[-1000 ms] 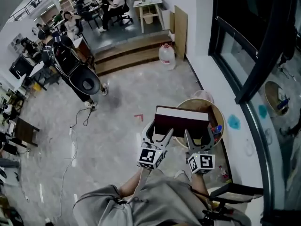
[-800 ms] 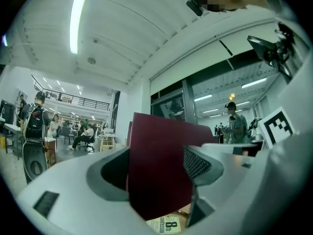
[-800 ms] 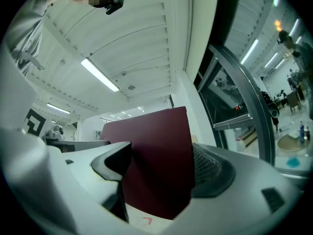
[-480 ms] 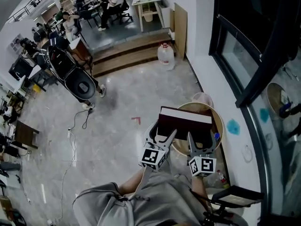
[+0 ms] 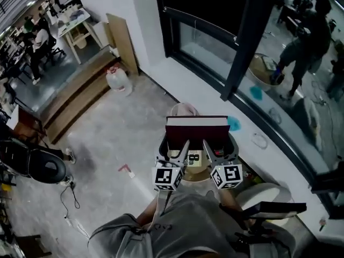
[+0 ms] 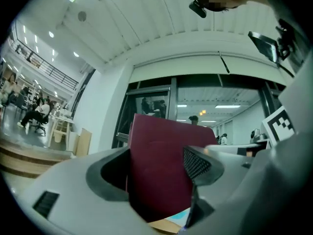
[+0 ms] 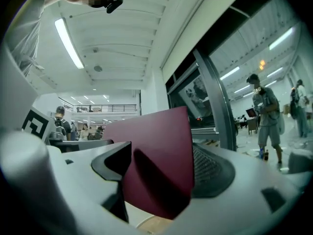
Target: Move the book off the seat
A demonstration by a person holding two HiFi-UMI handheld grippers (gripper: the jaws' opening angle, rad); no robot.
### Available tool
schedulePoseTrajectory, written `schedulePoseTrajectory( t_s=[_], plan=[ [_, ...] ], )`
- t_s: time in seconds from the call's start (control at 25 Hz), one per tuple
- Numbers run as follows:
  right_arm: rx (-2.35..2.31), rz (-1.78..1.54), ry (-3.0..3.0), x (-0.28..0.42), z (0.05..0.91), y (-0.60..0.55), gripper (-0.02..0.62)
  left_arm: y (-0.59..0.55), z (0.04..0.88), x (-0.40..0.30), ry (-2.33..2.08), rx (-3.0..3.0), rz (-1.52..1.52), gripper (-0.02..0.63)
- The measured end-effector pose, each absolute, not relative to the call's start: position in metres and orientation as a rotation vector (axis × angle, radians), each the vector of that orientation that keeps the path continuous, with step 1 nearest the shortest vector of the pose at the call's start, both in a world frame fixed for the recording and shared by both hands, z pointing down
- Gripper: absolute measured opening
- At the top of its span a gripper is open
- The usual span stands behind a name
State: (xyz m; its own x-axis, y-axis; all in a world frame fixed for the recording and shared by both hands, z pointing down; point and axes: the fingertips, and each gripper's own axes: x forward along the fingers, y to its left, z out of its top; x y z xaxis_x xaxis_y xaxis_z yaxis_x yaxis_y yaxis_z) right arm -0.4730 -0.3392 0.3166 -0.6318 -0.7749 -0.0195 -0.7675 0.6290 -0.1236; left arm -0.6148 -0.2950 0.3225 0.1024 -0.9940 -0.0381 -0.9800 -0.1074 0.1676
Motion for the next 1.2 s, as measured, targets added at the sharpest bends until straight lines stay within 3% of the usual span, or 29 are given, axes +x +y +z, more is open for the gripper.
schedulePoseTrajectory(
  t_s=[0.52, 1.2],
  plan=[
    [-1.590, -0.066, 2.718, -0.534, 0.297, -0.419, 0.365, -0.400, 0.298, -0.682, -1.827, 2.420, -0.373, 0.336],
    [-1.396, -0.076, 2.674, -0.532, 0.287, -0.435, 0.365, -0.396, 0.288, -0.678, -2.064, 2.308, -0.342, 0.336]
  ],
)
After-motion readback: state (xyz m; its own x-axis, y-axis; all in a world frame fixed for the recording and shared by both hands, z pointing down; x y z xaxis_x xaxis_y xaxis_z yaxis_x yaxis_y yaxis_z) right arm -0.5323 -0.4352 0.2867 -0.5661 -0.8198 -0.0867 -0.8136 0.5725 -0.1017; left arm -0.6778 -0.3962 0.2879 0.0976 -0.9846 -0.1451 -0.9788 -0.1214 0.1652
